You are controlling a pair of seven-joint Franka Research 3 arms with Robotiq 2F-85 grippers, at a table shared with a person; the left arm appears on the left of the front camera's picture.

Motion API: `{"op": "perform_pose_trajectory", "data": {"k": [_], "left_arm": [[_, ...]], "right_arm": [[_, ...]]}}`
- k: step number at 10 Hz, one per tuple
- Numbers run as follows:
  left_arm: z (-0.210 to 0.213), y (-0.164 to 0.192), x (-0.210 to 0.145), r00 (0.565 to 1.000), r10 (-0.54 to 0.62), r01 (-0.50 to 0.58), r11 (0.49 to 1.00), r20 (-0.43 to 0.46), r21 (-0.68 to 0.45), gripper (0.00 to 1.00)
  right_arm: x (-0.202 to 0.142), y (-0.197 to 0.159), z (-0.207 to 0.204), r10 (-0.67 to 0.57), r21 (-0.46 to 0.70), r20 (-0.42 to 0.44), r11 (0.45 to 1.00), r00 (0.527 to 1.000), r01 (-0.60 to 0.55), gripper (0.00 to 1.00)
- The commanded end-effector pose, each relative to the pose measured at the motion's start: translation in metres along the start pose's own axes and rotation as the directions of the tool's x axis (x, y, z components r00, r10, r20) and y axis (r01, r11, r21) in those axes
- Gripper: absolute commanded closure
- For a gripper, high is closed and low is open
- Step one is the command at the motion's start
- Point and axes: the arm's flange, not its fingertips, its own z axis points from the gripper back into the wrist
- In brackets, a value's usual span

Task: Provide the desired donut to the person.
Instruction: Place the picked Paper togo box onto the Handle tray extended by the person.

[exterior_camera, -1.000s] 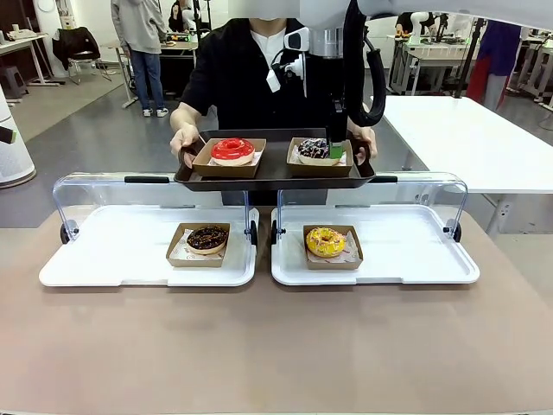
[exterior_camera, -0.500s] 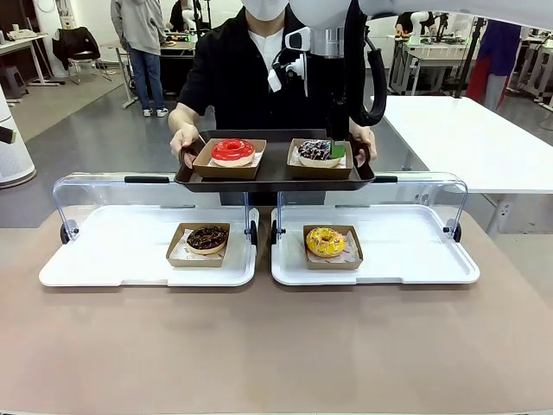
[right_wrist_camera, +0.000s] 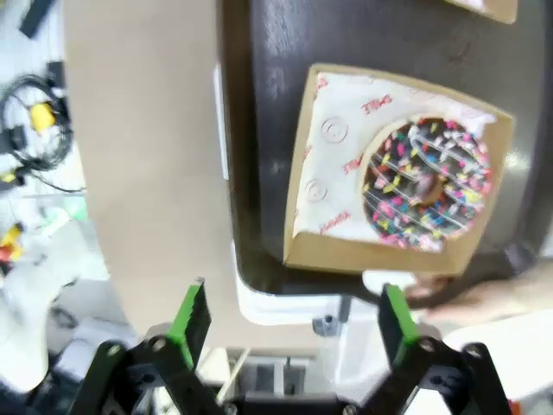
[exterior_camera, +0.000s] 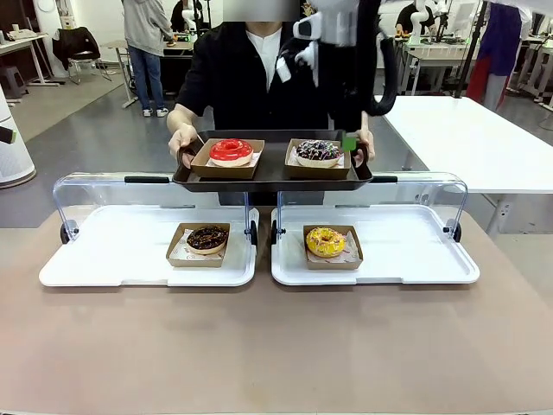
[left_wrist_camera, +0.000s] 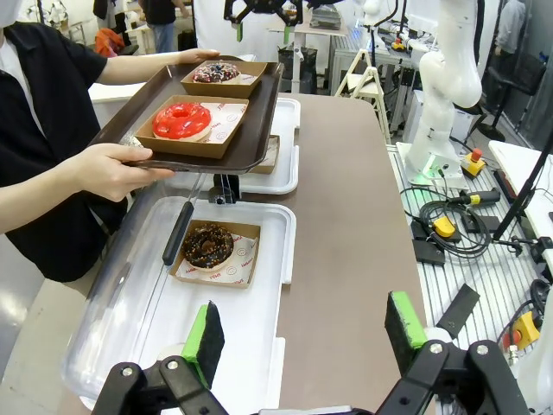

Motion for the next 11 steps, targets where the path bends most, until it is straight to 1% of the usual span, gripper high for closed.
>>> {"op": "perform_pose_trajectory", "data": {"k": [1, 2, 3, 4, 5, 6, 7, 8, 9, 10, 11], "left_arm": [[0.000, -0.001, 0.001, 1.000, -0.002, 0.002, 1.000, 0.002, 0.001, 0.02], [0.000, -0.001, 0.001, 1.000, -0.002, 0.002, 1.000, 0.002, 0.001, 0.02], [0.000, -0.001, 0.001, 1.000, -0.002, 0.002, 1.000, 0.002, 0.001, 0.02], [0.000, -0.001, 0.001, 1.000, -0.002, 0.002, 1.000, 0.002, 0.001, 0.02], [0.000, -0.001, 0.001, 1.000, -0.002, 0.002, 1.000, 0.002, 0.001, 0.02], [0.000, -0.001, 0.001, 1.000, -0.002, 0.002, 1.000, 0.002, 0.001, 0.02], [0.000, -0.001, 0.001, 1.000, -0.002, 0.002, 1.000, 0.002, 0.001, 0.02], [0.000, -0.001, 0.001, 1.000, -0.002, 0.002, 1.000, 0.002, 0.001, 0.02], [0.000, -0.001, 0.001, 1.000, -0.002, 0.002, 1.000, 0.002, 0.001, 0.02], [0.000, -0.001, 0.001, 1.000, -0.002, 0.002, 1.000, 0.002, 0.001, 0.02], [0.000, -0.001, 0.001, 1.000, -0.002, 0.002, 1.000, 0.002, 0.001, 0.02]], "right_arm": [[-0.080, 0.036, 0.033, -0.018, 0.012, 0.188, 1.000, 0.982, 0.016, 0.00], [-0.125, 0.047, 0.045, -0.070, -0.033, 0.302, 0.996, 0.951, 0.084, 0.00], [-0.170, 0.061, 0.053, -0.108, -0.060, 0.429, 0.987, 0.897, 0.148, 0.00], [-0.213, 0.074, 0.058, -0.149, -0.074, 0.560, 0.971, 0.815, 0.228, 0.00], [-0.251, 0.086, 0.053, -0.190, -0.067, 0.670, 0.947, 0.718, 0.313, 0.00], [-0.286, 0.097, 0.037, -0.239, -0.022, 0.733, 0.928, 0.637, 0.373, 0.00], [-0.307, 0.102, 0.020, -0.234, -0.004, 0.771, 0.929, 0.592, 0.371, 0.00], [-0.314, 0.105, 0.004, -0.224, 0.011, 0.779, 0.938, 0.586, 0.345, 0.00], [-0.314, 0.105, -0.003, -0.213, 0.018, 0.744, 0.954, 0.633, 0.300, 0.00], [-0.298, 0.100, -0.003, -0.193, -0.001, 0.641, 0.968, 0.743, 0.253, 0.00], [-0.332, 0.106, 0.002, -0.263, 0.039, 0.760, 0.931, 0.594, 0.362, 0.00]]}}
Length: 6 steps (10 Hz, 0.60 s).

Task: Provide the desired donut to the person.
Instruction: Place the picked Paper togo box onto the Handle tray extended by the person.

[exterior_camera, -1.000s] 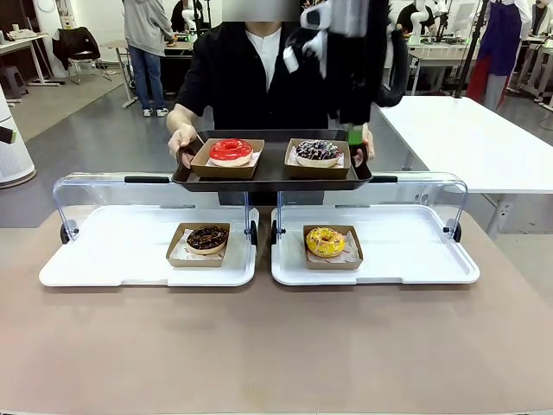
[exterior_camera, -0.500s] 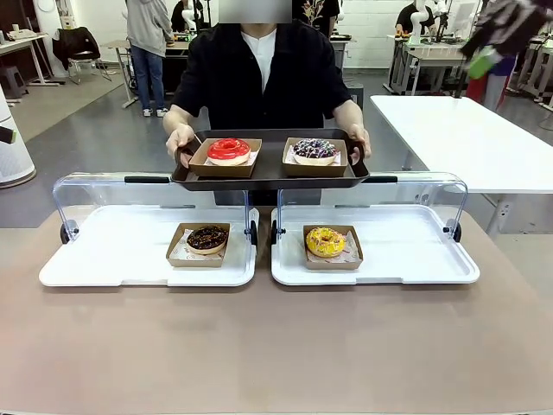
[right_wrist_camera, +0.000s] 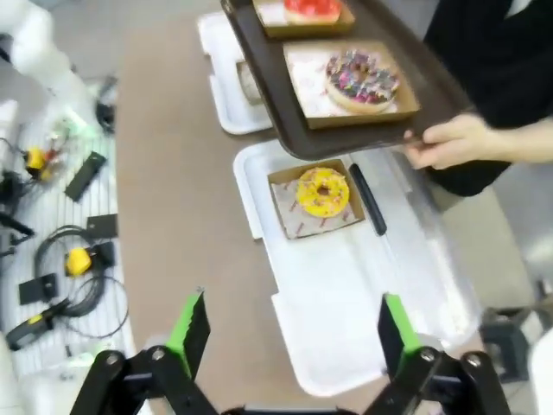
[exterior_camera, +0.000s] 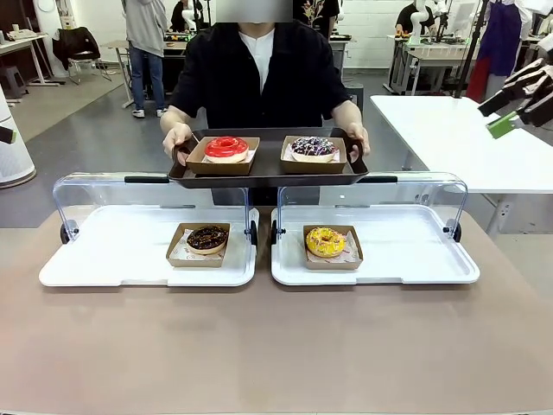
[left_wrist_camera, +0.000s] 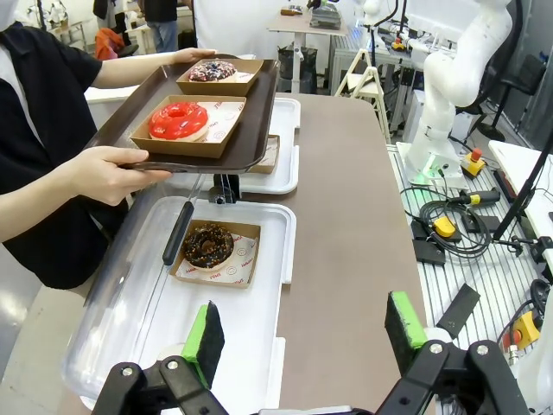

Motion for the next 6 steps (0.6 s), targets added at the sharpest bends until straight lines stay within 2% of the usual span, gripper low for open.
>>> {"op": "perform_pose_trajectory", "data": {"k": [1, 2, 3, 4, 5, 6], "left_arm": [[0.000, -0.001, 0.000, 1.000, -0.002, 0.002, 1.000, 0.003, 0.001, 0.02], [0.000, -0.001, 0.000, 1.000, -0.002, 0.002, 1.000, 0.003, 0.001, 0.02], [0.000, -0.001, 0.000, 1.000, -0.002, 0.002, 1.000, 0.003, 0.001, 0.02], [0.000, -0.001, 0.000, 1.000, -0.002, 0.002, 1.000, 0.003, 0.001, 0.02], [0.000, -0.001, 0.000, 1.000, -0.002, 0.002, 1.000, 0.003, 0.001, 0.02], [0.000, -0.001, 0.000, 1.000, -0.002, 0.002, 1.000, 0.003, 0.001, 0.02]], "right_arm": [[-0.004, -0.002, 0.021, -0.037, -0.036, 0.061, 0.999, 0.997, 0.039, 0.00], [-0.004, -0.002, 0.021, -0.037, -0.036, 0.061, 0.999, 0.997, 0.039, 0.00], [-0.002, -0.001, 0.007, -0.007, -0.014, 0.012, 1.000, 1.000, 0.008, 0.00], [-0.007, -0.019, 0.016, -0.084, 0.346, 0.288, 0.938, 0.954, -0.022, 0.00], [-0.019, -0.039, 0.021, -0.108, 0.361, 0.378, 0.932, 0.919, -0.039, 0.00], [-0.030, -0.048, 0.021, -0.091, 0.336, 0.408, 0.940, 0.908, -0.056, 0.00]]}}
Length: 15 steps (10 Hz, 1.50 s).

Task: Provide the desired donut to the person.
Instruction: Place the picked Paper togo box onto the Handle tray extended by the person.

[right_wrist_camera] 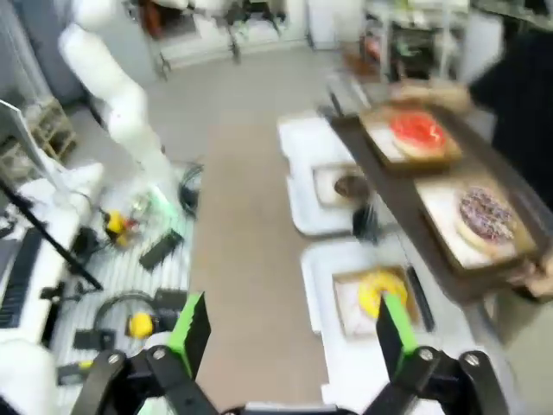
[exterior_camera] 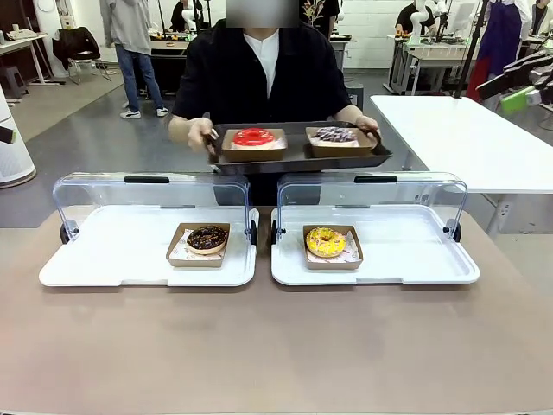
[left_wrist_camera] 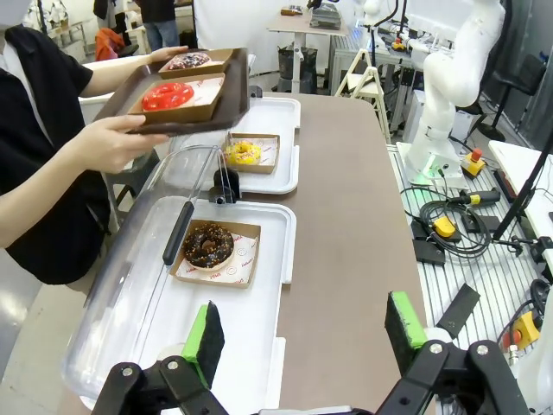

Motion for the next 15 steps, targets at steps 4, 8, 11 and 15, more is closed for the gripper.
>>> {"op": "perform_pose_trajectory", "data": {"k": [4, 8, 11, 15], "left_arm": [[0.000, -0.001, 0.000, 1.000, -0.002, 0.002, 1.000, 0.003, 0.001, 0.02], [0.000, -0.001, 0.000, 1.000, -0.002, 0.002, 1.000, 0.003, 0.001, 0.02], [0.000, -0.001, 0.000, 1.000, -0.002, 0.002, 1.000, 0.003, 0.001, 0.02], [0.000, -0.001, 0.000, 1.000, -0.002, 0.002, 1.000, 0.003, 0.001, 0.02]], "right_arm": [[-0.068, -0.055, 0.041, -0.030, -0.175, 0.029, 0.984, 0.999, 0.035, 0.00], [-0.098, -0.064, 0.050, -0.045, -0.203, 0.030, 0.978, 0.999, 0.050, 0.00], [-0.093, -0.064, 0.057, -0.064, -0.207, 0.031, 0.976, 0.997, 0.069, 0.00], [-0.093, -0.064, 0.057, -0.064, -0.207, 0.031, 0.976, 0.997, 0.069, 0.00]]}}
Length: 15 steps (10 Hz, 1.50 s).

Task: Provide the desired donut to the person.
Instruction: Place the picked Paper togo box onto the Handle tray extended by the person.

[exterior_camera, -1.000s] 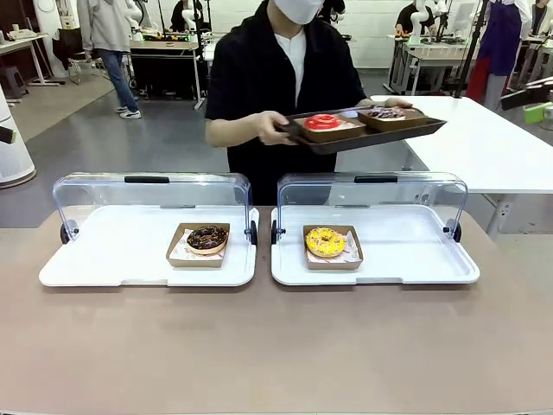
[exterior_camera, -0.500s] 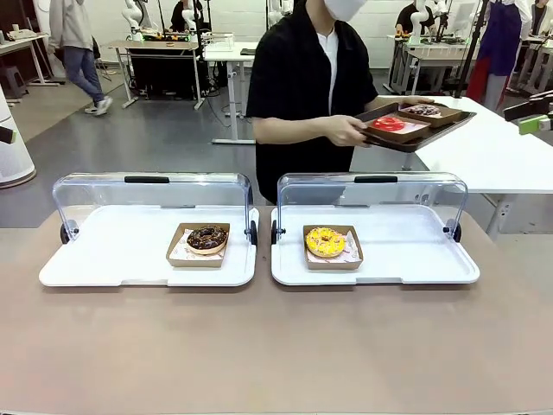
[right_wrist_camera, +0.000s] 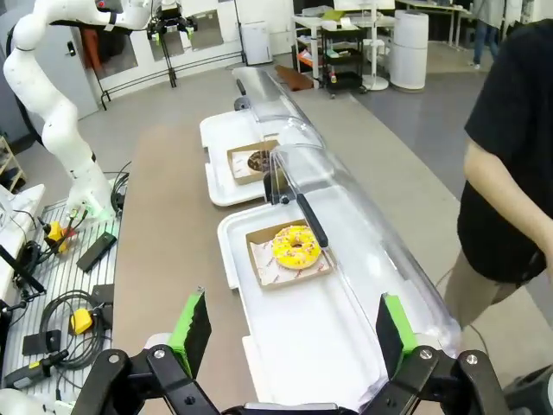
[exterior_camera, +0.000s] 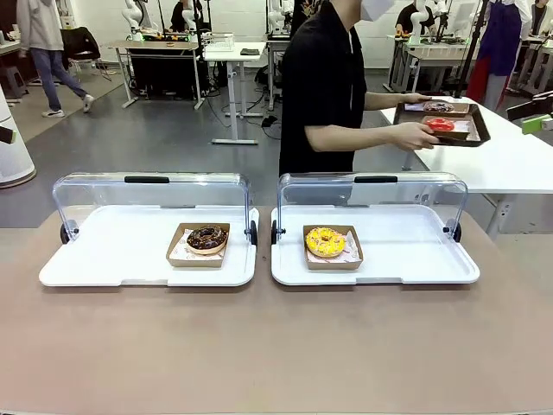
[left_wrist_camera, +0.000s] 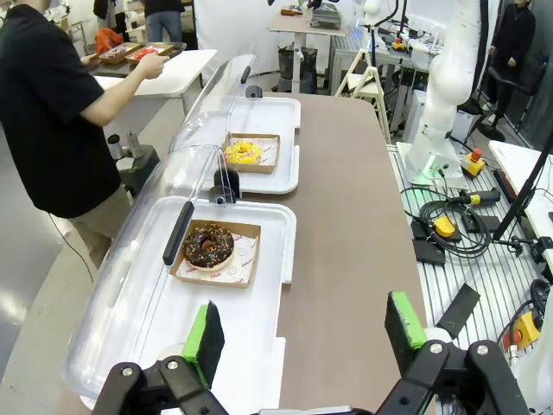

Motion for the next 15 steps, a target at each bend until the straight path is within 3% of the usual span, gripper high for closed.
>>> {"op": "perform_pose_trajectory", "data": {"k": [1, 15], "left_arm": [[0.0004, -0.0014, 0.0004, 1.000, -0.002, 0.002, 1.000, 0.003, 0.001, 0.02], [0.0004, -0.0014, 0.0004, 1.000, -0.002, 0.002, 1.000, 0.003, 0.001, 0.02]], "right_arm": [[0.0017, 0.0004, -0.0002, 0.004, -0.002, 0.001, 1.000, 1.000, -0.004, 0.00], [0.0017, 0.0004, -0.0002, 0.004, -0.002, 0.001, 1.000, 1.000, -0.004, 0.00]]}}
